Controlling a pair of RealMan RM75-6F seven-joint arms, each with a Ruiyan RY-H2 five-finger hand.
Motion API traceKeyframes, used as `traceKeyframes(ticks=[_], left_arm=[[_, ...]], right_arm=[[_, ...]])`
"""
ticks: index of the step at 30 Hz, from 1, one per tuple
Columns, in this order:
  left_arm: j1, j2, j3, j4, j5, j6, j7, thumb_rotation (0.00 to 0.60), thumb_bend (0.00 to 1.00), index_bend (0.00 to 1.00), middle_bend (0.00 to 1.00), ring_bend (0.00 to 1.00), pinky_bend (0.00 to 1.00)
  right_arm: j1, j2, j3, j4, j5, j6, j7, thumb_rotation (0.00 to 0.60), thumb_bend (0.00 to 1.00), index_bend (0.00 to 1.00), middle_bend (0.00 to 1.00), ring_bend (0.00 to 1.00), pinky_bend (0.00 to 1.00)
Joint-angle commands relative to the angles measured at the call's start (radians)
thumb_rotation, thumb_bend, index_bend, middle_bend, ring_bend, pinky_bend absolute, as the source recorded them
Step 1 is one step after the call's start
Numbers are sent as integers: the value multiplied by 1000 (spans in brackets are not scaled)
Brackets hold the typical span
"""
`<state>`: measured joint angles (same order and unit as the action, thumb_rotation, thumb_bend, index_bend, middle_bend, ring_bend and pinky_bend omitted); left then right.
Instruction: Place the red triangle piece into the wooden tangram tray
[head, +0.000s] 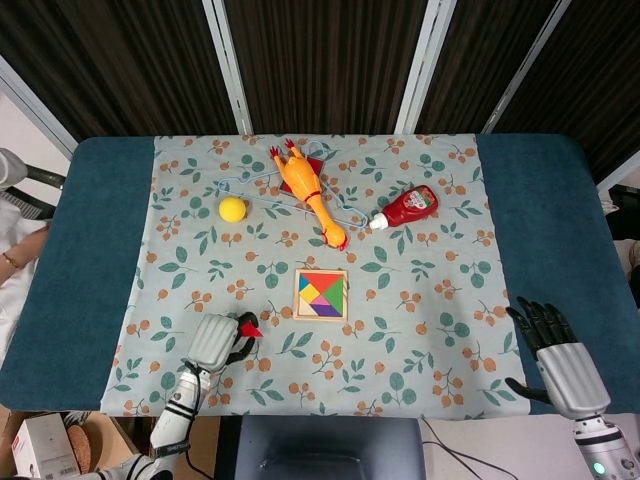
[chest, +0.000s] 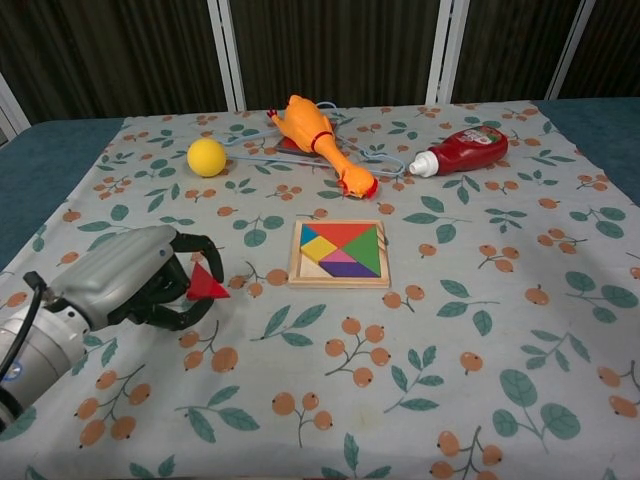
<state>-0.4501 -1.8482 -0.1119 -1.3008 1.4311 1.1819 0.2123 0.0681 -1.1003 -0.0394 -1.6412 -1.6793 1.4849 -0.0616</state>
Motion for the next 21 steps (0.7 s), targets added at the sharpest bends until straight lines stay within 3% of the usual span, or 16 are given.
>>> traceKeyframes(ticks=[1, 10, 21], left_arm=[[-34, -11, -37, -52, -21, -19, 50, 600, 400, 630, 1000, 1000, 1000], [-126, -88, -156, -146, -234, -122, 220, 600, 399, 619, 1000, 1000, 1000], [-242, -219, -240, -38, -329, -126, 291, 600, 399, 615, 1000, 1000, 1000]], right_arm=[[1, 2, -1, -1, -1, -1, 4, 600, 203, 0, 0, 0, 0], [5, 17, 0, 2, -3, 1, 46, 600, 203, 0, 0, 0, 0], [6, 46, -19, 19, -42, 17, 117, 600, 203, 0, 0, 0, 0]])
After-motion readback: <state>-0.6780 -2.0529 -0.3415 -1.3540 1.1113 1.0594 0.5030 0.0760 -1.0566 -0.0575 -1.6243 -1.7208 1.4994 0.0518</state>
